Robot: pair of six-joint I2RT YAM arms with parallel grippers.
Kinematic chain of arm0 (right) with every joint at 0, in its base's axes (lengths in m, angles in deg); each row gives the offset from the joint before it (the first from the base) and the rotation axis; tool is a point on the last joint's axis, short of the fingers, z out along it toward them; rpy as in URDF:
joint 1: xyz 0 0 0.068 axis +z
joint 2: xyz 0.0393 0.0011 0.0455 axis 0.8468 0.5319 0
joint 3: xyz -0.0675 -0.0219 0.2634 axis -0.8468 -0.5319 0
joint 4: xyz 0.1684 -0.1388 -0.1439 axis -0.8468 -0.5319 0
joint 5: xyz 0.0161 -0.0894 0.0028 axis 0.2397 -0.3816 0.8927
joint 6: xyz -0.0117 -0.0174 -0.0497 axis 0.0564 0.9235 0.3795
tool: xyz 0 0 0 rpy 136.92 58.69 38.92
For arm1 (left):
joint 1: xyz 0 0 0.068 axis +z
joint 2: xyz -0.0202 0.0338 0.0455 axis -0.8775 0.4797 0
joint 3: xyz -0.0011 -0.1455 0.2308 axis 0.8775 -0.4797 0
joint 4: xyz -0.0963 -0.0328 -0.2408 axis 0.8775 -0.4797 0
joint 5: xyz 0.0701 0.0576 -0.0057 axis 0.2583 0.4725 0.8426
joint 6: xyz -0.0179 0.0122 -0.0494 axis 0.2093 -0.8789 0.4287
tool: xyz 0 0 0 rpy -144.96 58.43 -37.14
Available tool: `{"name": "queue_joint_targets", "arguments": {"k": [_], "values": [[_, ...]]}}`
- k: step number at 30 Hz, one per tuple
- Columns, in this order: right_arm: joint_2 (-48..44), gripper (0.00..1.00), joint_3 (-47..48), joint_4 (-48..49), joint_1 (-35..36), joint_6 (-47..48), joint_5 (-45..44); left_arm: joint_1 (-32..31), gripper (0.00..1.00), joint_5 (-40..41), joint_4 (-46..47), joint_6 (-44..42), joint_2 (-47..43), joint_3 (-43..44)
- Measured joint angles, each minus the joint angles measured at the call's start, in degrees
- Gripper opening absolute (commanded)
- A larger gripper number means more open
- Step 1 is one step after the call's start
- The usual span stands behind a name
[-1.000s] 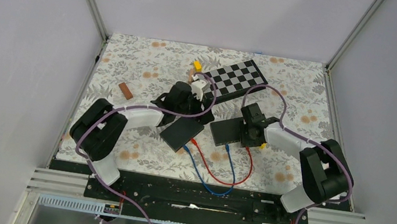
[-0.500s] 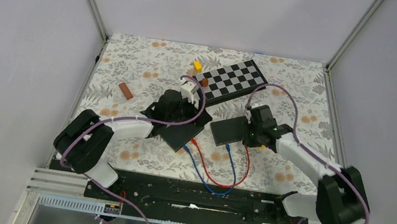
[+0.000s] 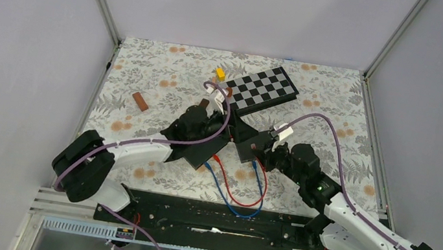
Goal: Insert the plug into the switch port
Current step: Insert the connector into the switch port.
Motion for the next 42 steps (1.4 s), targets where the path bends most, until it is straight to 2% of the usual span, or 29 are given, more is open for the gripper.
{"name": "queue_joint_targets", "arguments": {"k": [6, 14, 24, 30, 36, 38, 39, 40, 42], "values": [[-1.92, 0.0, -2.43, 6.32, 1.16, 1.38, -2.75, -2.93, 0.73, 4.2, -2.47, 2.54, -3.54, -0.02], [-2.16, 0.0, -2.43, 10.01, 1.2, 1.66, -4.37, -4.68, 0.71, 5.33, -5.38, 2.56, -3.58, -0.02], [-2.16, 0.0, -2.69, 10.05, 1.25, 1.66, -4.28, -5.05, 0.54, 6.23, -4.35, 2.93, -0.33, 0.28], [-2.16, 0.0, -3.08, 9.6, 1.22, 1.64, -4.44, -5.49, 0.36, 5.73, -2.56, 3.3, 1.55, 0.9], [-2.16, 0.0, -3.5, 9.18, 1.18, 1.53, -4.79, -5.79, 0.03, 3.82, -0.15, 4.0, 2.99, 1.42], [-2.19, 0.0, -3.63, 9.22, 1.18, 1.38, -5.03, -5.75, 0.0, 3.61, 0.31, 3.52, 3.45, 1.53], [-2.19, 0.03, -3.72, 9.22, 1.18, 1.22, -5.25, -5.64, 0.0, 3.39, 0.5, 3.3, 3.72, 1.53], [-2.21, 0.12, -3.85, 9.18, 1.18, 1.11, -5.35, -5.62, 0.0, 3.26, 0.61, 3.3, 3.87, 1.53], [-2.27, 0.39, -4.15, 9.22, 1.18, 0.94, -5.38, -5.62, 0.0, 2.95, 0.63, 3.28, 4.13, 1.53]]}}
